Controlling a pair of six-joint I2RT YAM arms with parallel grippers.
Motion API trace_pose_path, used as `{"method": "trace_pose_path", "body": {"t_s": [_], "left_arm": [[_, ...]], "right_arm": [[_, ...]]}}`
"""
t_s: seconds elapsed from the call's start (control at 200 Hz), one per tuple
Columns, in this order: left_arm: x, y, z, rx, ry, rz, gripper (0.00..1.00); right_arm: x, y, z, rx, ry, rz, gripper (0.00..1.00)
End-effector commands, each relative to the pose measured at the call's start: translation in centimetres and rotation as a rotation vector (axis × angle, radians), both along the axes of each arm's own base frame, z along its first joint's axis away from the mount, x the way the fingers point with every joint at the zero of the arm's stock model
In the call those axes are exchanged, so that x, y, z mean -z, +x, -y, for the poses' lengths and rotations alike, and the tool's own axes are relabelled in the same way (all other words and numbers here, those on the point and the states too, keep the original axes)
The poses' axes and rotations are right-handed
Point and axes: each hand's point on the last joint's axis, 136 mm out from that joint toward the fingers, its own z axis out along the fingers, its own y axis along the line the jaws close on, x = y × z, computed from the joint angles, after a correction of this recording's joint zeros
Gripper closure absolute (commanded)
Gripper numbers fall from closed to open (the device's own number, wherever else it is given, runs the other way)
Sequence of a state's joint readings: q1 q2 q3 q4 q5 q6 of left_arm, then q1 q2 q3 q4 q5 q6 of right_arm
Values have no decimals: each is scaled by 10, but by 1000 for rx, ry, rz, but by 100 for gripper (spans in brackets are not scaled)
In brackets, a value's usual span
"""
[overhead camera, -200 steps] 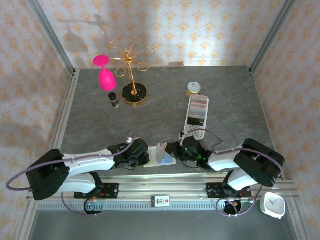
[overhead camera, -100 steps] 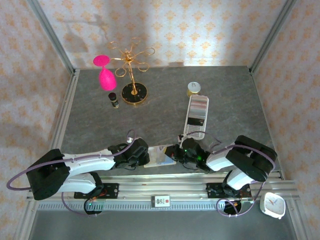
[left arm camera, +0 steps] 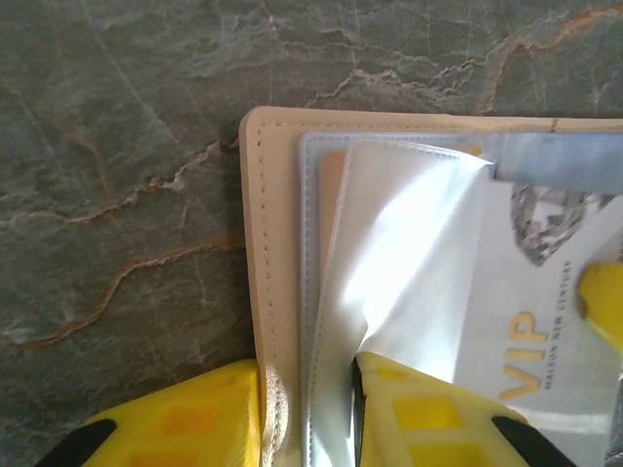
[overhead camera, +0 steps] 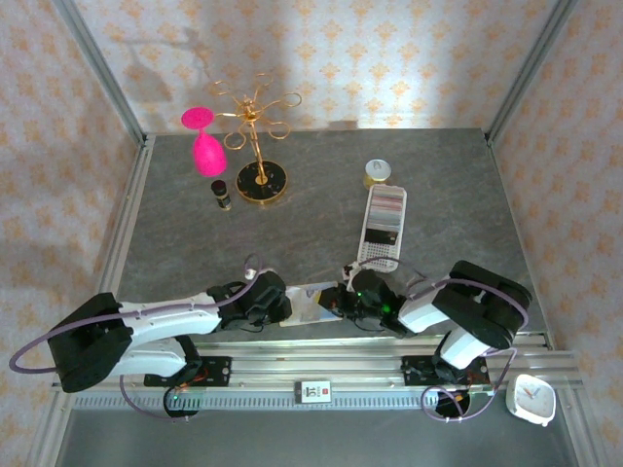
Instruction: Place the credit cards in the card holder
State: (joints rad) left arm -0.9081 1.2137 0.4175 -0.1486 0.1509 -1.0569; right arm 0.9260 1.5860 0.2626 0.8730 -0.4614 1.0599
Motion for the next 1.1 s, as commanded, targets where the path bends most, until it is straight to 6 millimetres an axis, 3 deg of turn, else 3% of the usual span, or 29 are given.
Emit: {"method": "trace_pose_path", "body": {"t_s": [0.0,0.33,0.616,1.096], "left_arm": [[22,-20,-20,-9,68,-83,72],[21,-19,-22,-45,42,-67,70],[22,-18,-23,-46,50,-72,73],[22,-19,-22,-46,49,-77,73]], "right_arm": [[1,-8,-11,-52,12,-26,100],[9,-2,-9,-37,-50,-15,100],[-6,16,-6,3,-58,55,100],[6,25,2,-76,-178,82,100]]}}
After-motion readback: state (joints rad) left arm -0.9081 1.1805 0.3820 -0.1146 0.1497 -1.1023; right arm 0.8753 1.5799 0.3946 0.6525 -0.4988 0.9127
